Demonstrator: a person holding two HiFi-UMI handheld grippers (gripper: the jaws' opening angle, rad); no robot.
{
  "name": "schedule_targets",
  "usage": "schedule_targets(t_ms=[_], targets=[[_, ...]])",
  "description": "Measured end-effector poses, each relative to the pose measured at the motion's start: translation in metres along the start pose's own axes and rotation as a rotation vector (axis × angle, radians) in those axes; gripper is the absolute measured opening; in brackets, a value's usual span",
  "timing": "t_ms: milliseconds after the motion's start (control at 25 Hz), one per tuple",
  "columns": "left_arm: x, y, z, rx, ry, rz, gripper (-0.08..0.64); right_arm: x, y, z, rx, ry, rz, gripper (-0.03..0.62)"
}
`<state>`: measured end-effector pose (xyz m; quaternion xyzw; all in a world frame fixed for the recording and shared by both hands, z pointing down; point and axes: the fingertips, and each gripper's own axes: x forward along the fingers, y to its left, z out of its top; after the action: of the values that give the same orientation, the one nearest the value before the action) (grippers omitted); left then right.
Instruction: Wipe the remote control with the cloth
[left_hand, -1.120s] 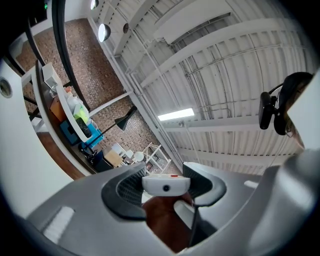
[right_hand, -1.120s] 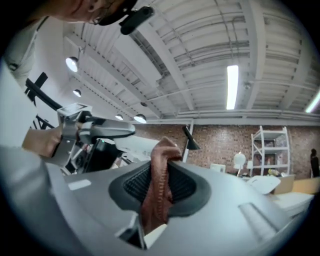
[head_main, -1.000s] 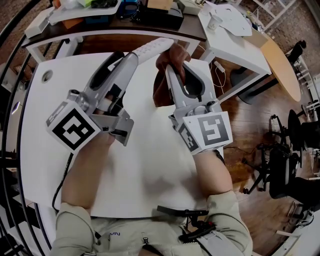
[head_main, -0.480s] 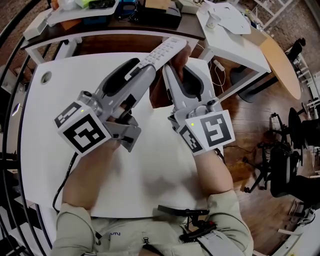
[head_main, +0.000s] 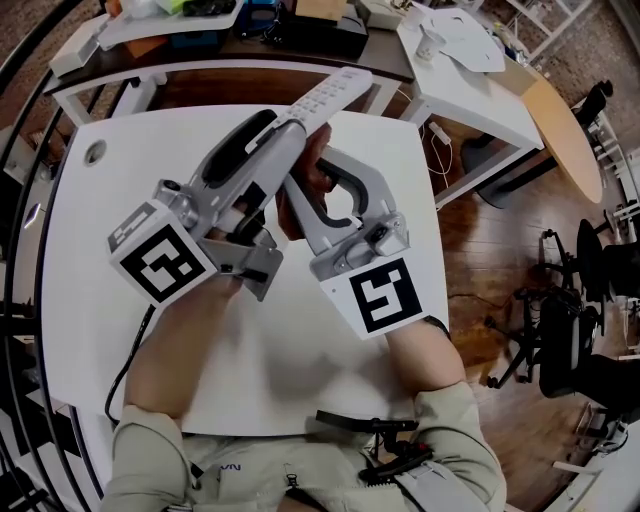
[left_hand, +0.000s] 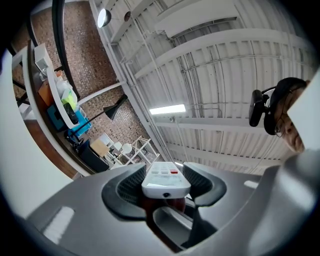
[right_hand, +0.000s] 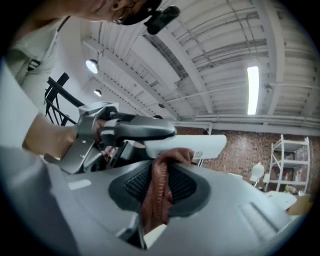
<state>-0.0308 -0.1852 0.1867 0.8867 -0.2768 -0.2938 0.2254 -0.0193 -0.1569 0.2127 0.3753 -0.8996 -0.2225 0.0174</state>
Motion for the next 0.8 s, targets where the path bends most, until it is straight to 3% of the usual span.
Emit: schedule_targets(t_ms=[160,320,560,800], targets=[[-0.001,0.003,0.003,-0.013,-0.005,-0.003,0.242,0.000,0.021,-0.018,-0.187,0.131,0.065,0.077],[-0.001,0.004,0.005,-0.037,-0.011,-0.016,0.242,0.002,0.018,-0.016,-0.211,0.107,0.065,0.077],[0.001,-0.001,0.003,-0.058,-0.005,-0.040,0.242,-0.006,-0.045,-0.019,0.094,0.054,-0.106,0.077],[0.005,-0.005,-0.009,-0.089,0.033,-0.079,0.242,-0.017,-0.089,-0.033,0.362,0.011,-0.149,0.077]])
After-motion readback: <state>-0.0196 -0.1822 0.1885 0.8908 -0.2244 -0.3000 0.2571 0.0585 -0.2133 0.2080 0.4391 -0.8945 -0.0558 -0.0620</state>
